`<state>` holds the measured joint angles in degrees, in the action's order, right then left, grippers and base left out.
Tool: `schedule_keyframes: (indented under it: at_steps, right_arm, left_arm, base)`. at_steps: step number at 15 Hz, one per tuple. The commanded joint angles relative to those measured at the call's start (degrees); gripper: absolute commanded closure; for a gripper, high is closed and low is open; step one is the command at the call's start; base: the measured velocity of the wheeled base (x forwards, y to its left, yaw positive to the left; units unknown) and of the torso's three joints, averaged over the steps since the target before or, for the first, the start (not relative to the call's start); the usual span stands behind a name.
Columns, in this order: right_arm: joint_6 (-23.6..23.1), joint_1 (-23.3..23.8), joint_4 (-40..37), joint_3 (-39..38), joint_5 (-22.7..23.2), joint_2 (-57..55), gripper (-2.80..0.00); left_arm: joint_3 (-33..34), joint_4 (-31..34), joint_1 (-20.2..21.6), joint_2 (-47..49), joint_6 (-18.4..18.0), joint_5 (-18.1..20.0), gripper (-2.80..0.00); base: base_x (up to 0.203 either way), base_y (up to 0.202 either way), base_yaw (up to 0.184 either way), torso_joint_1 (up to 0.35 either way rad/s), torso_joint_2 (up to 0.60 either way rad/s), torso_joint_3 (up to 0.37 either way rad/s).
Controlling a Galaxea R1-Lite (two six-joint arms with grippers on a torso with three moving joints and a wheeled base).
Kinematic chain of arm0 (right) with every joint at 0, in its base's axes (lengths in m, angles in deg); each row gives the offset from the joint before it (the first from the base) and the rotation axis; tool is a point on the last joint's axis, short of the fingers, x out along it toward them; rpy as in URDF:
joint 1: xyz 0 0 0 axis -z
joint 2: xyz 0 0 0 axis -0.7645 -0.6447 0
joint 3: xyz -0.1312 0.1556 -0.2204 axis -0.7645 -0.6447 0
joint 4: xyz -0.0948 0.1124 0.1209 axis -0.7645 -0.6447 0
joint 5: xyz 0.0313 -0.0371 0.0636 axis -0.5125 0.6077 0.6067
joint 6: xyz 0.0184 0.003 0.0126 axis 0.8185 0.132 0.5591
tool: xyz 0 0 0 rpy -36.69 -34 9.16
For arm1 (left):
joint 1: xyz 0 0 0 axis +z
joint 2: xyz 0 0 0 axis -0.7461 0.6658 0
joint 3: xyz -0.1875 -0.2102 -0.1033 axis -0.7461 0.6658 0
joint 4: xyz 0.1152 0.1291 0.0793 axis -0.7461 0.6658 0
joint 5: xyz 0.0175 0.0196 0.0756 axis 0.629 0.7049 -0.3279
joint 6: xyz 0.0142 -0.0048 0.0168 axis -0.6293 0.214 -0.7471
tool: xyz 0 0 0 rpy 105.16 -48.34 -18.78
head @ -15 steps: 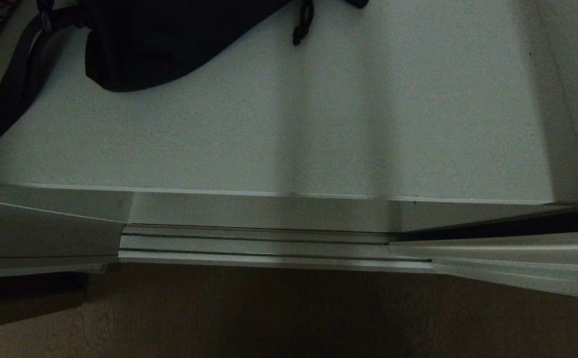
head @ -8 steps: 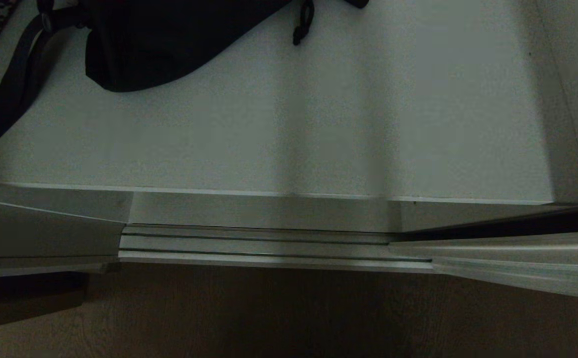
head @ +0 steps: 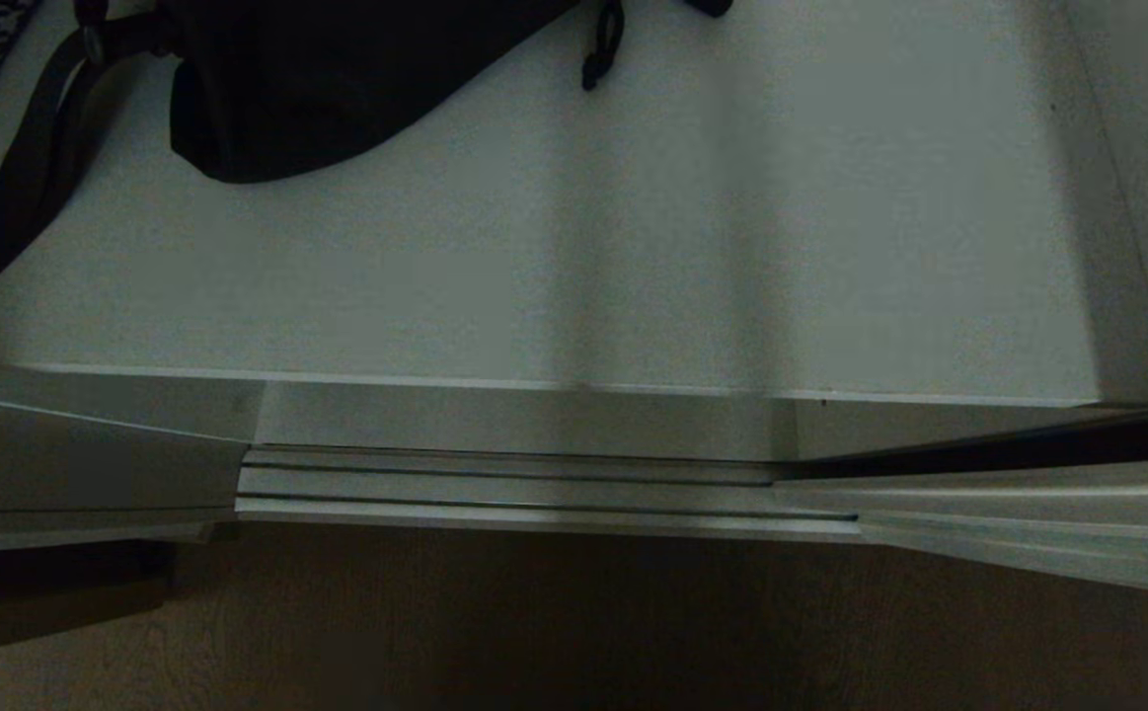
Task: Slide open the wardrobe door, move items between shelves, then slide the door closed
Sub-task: Close the door
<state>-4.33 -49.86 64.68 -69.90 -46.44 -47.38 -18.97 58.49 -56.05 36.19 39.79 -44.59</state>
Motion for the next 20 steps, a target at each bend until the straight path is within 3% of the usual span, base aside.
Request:
schedule_keyframes:
  at_steps: [1, 4, 7, 9, 10, 12, 20]
  right_arm:
    - [0.1, 0.0, 0.0, 0.0, 0.0, 0.0, 0.00]
    - [0.0, 0.0, 0.0, 0.1, 0.0, 0.0, 0.00]
    - [0.0, 0.0, 0.0, 0.1, 0.0, 0.0, 0.00]
    - [0.0, 0.0, 0.0, 0.0, 0.0, 0.0, 0.00]
    - [0.0, 0.0, 0.0, 0.1, 0.0, 0.0, 0.00]
    - [0.0, 0.0, 0.0, 0.1, 0.0, 0.0, 0.00]
    - [0.0, 0.0, 0.0, 0.1, 0.0, 0.1, 0.00]
  left_arm:
    - [0.1, -0.4, 3.5, 1.9, 0.2, 3.2, 0.00]
    - [0.1, 2.8, 9.0, -3.5, 0.2, 8.3, 0.00]
    - [-0.6, 8.0, 9.1, -13.9, 0.4, 9.9, 0.00]
    - [-0.1, 10.3, 8.7, -16.3, 1.0, 8.3, 0.00]
    - [0.1, 10.7, 8.6, -16.0, 3.3, 7.3, 0.00]
    - [0.1, 10.6, 8.6, -16.0, 4.6, 6.9, 0.00]
    - [0.0, 11.3, 8.6, -16.0, 0.5, 7.1, 0.00]
  base:
    - [0.000, 0.000, 0.000, 0.000, 0.00, 0.000]
    - [0.000, 0.000, 0.000, 0.000, 0.00, 0.000]
    - [0.000, 0.000, 0.000, 0.000, 0.00, 0.000]
    - [0.000, 0.000, 0.000, 0.000, 0.00, 0.000]
    - [0.000, 0.000, 0.000, 0.000, 0.00, 0.000]
    - [0.000, 0.000, 0.000, 0.000, 0.00, 0.000]
    - [0.000, 0.000, 0.000, 0.000, 0.00, 0.000]
